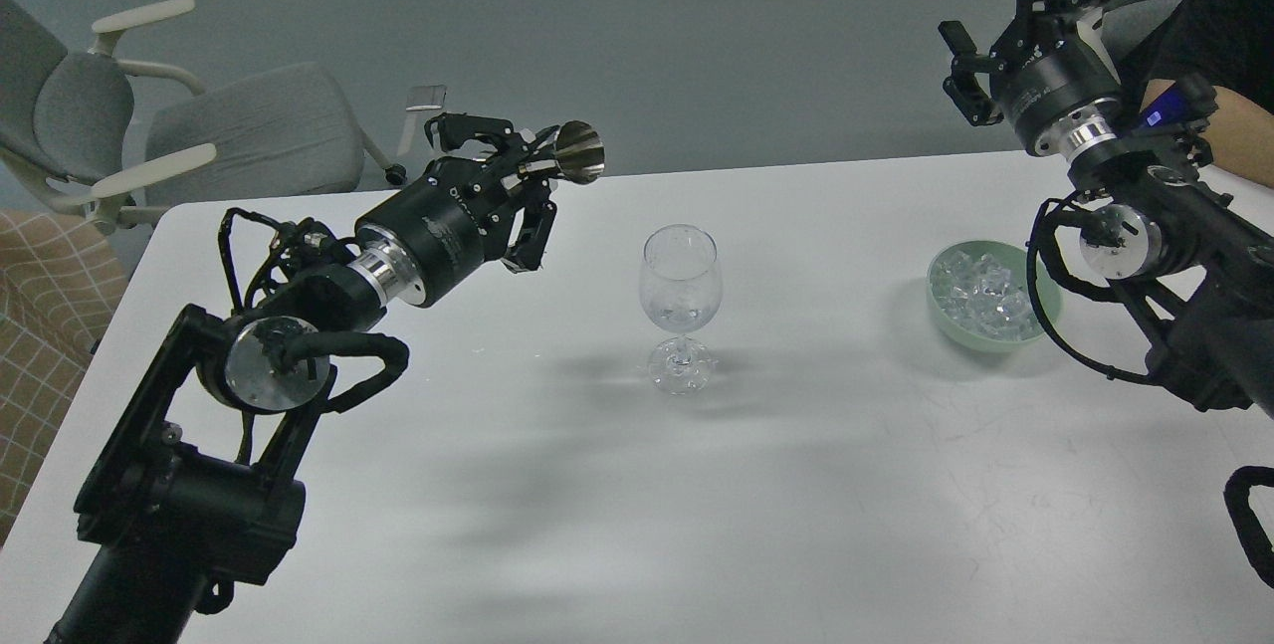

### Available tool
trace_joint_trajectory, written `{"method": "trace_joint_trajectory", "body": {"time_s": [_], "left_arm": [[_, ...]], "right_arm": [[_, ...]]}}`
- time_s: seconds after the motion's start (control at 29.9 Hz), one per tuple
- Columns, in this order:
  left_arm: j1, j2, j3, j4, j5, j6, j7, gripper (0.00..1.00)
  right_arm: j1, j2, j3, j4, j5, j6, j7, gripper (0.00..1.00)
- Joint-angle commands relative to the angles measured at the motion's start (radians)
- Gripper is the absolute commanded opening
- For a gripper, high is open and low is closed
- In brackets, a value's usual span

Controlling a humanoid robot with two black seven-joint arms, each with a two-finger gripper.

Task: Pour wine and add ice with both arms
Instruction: 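Carry the jigger back with the left gripper and set it down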

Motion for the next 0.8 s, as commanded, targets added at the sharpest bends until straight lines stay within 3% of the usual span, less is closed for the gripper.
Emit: {"method": "trace_joint_trajectory", "body": {"time_s": [0.0, 0.17, 0.44, 0.64, 0.77], "left_arm": [[0.076, -0.001, -0.084, 0.046, -0.147, -0.025, -0.005, 0.00], [0.154, -0.031, -0.225, 0.166, -0.262, -0.106, -0.014, 0.00], [0.163, -0.057, -0.323, 0.436, -0.308, -0.258, -0.016, 0.06], [0.163, -0.060, -0.335, 0.508, -0.306, -0.305, -0.051, 0.13], [0.163, -0.060, -0.338, 0.539, -0.308, -0.315, -0.053, 0.15]], "right_arm": [[0.000, 0.000, 0.000, 0.000, 0.000, 0.000, -0.001, 1.00], [0.002, 0.005, 0.000, 0.000, 0.000, -0.001, 0.000, 1.00], [-0.001, 0.002, 0.000, 0.000, 0.000, -0.001, 0.000, 1.00], [-0.001, 0.003, 0.000, 0.000, 0.000, 0.000, -0.001, 1.00], [-0.001, 0.005, 0.000, 0.000, 0.000, -0.001, 0.000, 1.00]]}}
